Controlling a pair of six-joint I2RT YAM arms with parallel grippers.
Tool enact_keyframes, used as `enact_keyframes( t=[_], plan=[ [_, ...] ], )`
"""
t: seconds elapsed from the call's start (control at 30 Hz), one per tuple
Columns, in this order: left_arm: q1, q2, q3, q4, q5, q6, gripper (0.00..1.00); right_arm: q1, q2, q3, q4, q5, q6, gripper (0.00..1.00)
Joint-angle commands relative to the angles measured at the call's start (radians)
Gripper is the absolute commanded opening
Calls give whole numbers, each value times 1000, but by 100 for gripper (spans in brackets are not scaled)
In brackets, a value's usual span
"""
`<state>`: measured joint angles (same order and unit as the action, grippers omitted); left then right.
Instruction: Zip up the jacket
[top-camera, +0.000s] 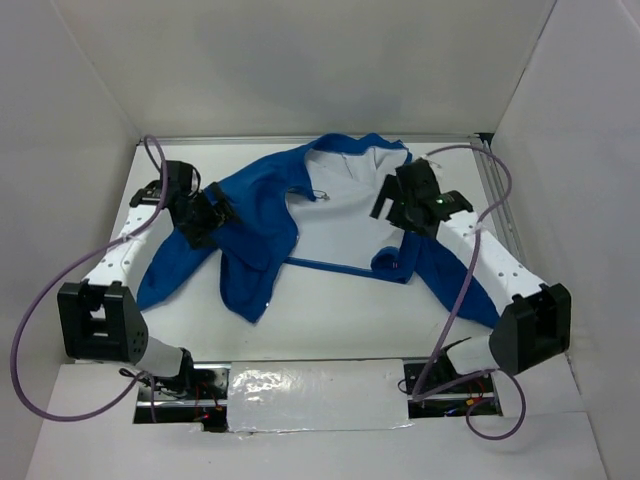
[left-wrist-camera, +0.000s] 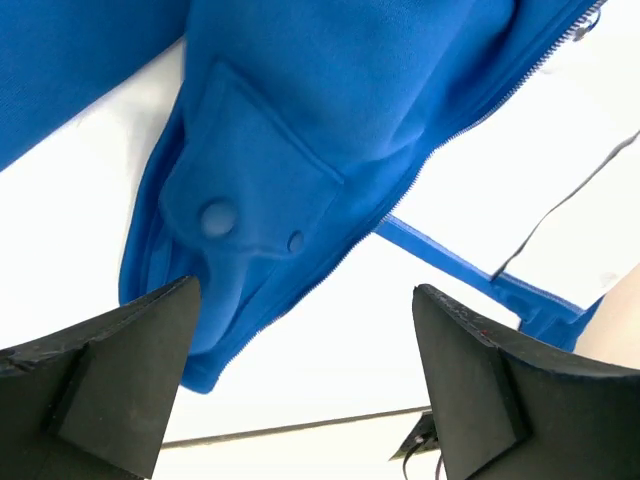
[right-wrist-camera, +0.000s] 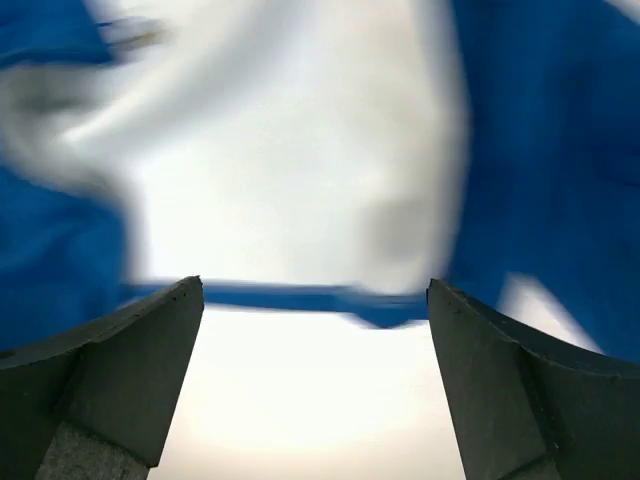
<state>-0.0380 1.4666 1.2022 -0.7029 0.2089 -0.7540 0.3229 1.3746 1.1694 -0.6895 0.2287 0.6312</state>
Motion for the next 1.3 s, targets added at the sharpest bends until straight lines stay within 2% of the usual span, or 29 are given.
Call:
enact_keyframes(
  t=[0.0, 0.1, 0.23, 0.3, 0.37, 0.47, 0.53, 0.63, 0.67, 0.7, 0.73, 0.77, 0.8, 0.93, 1.07, 1.17, 1.2, 1.27],
  plan=[
    [1, -83, -4, -67, -52, -71, 99, 86, 82, 107, 125, -159, 59, 100],
    [-11, -164, -61, -34, -30, -87, 99, 185, 265, 286, 142, -157, 55, 100],
    [-54, -300, -203, 61, 90, -78, 99, 272, 612, 681, -5, -106, 1, 98],
    [-77, -333, -254, 106, 162, -65, 99, 301, 708, 851, -57, -92, -21, 97],
    [-109, -354, -332, 164, 205, -56, 99, 326, 819, 958, -65, -135, -57, 96],
    [-151, -347, -435, 232, 246, -44, 99, 347, 880, 957, 16, -207, -79, 95],
    [-190, -319, -509, 293, 265, -35, 99, 346, 925, 964, 80, -258, -74, 91],
    [-224, -263, -579, 339, 280, -27, 99, 338, 1015, 1076, 61, -236, -39, 75],
    [-243, -235, -598, 344, 282, -31, 99, 326, 1047, 1123, 56, -236, -34, 59],
    [-250, -223, -604, 344, 284, -24, 99, 321, 1057, 1130, 68, -241, -27, 50],
    [-258, -215, -612, 348, 290, -19, 99, 315, 1058, 1109, 88, -250, -13, 30],
    [-275, -203, -625, 347, 281, -24, 98, 302, 1052, 1096, 138, -256, -8, 20],
    [-281, -200, -633, 347, 282, -21, 98, 291, 1046, 1084, 162, -264, 11, 0],
    [-318, -190, -668, 353, 277, -25, 98, 223, 988, 1049, 284, -359, 32, 0],
    [-329, -154, -685, 391, 302, -22, 99, 154, 982, 1099, 298, -484, 3, 0],
    [-344, -120, -665, 411, 314, -18, 99, 151, 977, 1092, 245, -464, -54, 12],
    [-350, -115, -655, 410, 310, -22, 99, 154, 963, 1057, 219, -436, -68, 21],
    [-365, -114, -623, 395, 307, -21, 99, 151, 928, 995, 182, -350, -96, 24]
  ],
)
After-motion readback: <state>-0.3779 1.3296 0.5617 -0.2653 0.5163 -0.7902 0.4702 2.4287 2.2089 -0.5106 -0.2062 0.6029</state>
